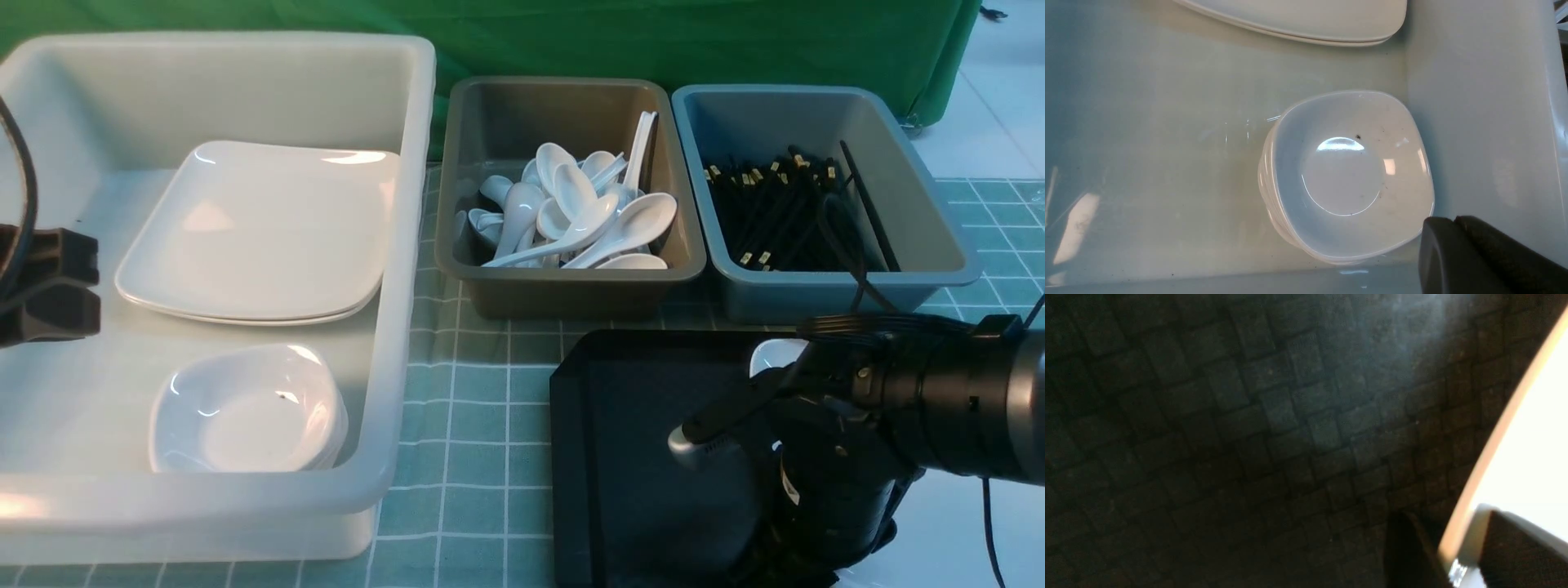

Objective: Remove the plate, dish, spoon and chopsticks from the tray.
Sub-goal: Use the right arm to grab a plate from the dinner plate, then use the right arm to put the plate into the large storage box on the left

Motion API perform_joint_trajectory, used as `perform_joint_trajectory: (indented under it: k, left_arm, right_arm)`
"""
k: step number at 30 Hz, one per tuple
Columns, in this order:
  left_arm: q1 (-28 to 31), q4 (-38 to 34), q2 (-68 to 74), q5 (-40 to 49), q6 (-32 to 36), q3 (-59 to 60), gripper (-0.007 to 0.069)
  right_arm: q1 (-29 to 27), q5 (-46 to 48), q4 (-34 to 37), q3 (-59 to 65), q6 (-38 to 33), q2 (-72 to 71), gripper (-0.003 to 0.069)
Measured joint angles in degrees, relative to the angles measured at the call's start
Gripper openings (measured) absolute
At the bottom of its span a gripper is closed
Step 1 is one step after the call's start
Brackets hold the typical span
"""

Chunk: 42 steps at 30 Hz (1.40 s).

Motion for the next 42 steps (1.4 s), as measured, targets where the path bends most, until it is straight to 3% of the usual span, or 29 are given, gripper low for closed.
perform_joint_trajectory:
  k: [6,20,42]
  left_arm:
    - [0.0,-0.3,0.0,0.1,0.3,0.0,0.0001]
    - [0.0,-0.4,0.0,0.0,0.5,0.0,0.0001]
    - [0.0,-1.6,0.0,-0.2,1.0,0.0,0.0008]
  right_arm:
    - [-0.1,0.9,7.5,0.1,-7.6,-6.1,0.0268]
    - [-0.1,5.7,13.2,-8.7,-11.2,-25.6,0.0071]
    - [-0.1,12.4,21.2,-20.9,-16.4,-26.5,0.0058]
